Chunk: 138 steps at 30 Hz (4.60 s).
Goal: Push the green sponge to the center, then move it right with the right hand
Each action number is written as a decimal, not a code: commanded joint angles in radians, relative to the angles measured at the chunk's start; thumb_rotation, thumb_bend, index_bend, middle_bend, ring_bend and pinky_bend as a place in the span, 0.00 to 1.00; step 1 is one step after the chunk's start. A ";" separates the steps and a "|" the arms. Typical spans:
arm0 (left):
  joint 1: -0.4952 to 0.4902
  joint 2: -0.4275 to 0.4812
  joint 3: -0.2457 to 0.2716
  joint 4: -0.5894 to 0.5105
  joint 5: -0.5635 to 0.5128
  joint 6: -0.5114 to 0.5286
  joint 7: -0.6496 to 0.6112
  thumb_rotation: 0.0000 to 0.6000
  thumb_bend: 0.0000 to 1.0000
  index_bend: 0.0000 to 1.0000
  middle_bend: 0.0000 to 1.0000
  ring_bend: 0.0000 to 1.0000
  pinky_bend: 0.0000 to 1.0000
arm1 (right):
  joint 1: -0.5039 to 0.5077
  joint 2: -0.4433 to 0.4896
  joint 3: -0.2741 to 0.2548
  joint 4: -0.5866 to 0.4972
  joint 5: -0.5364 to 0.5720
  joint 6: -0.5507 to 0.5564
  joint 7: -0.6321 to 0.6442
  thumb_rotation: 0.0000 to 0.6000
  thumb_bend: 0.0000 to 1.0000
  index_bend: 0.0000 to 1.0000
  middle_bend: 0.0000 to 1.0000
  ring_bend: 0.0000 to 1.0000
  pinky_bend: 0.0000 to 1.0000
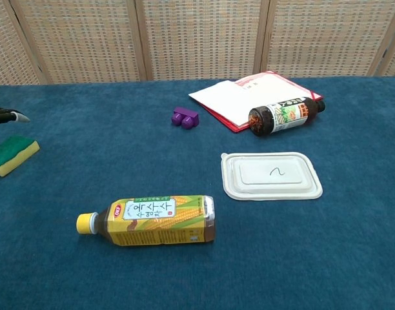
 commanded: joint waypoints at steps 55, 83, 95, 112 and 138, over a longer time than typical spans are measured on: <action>-0.248 0.088 -0.252 -0.768 -0.438 -0.107 0.639 1.00 0.05 0.35 0.37 0.27 0.28 | -0.001 0.069 0.005 -0.024 0.018 -0.006 0.123 1.00 0.00 0.05 0.00 0.00 0.00; -0.186 0.164 -0.244 -0.899 -0.412 0.067 0.576 1.00 0.00 0.00 0.00 0.00 0.00 | -0.005 0.078 0.010 -0.016 0.034 -0.006 0.145 1.00 0.00 0.05 0.00 0.00 0.00; 0.142 0.445 -0.183 -1.096 -0.449 0.404 0.508 1.00 0.01 0.00 0.00 0.00 0.00 | 0.000 0.055 -0.001 -0.012 0.019 -0.006 0.094 1.00 0.00 0.05 0.00 0.00 0.00; 0.388 0.589 -0.078 -1.281 -0.358 0.591 0.489 1.00 0.04 0.00 0.00 0.00 0.00 | 0.139 0.039 0.032 -0.050 -0.038 -0.134 -0.078 1.00 0.00 0.07 0.00 0.00 0.00; 0.380 0.587 -0.113 -1.257 -0.418 0.460 0.519 1.00 0.05 0.00 0.00 0.00 0.00 | 0.893 -0.319 0.201 0.185 0.129 -0.903 -0.249 1.00 0.00 0.18 0.06 0.00 0.00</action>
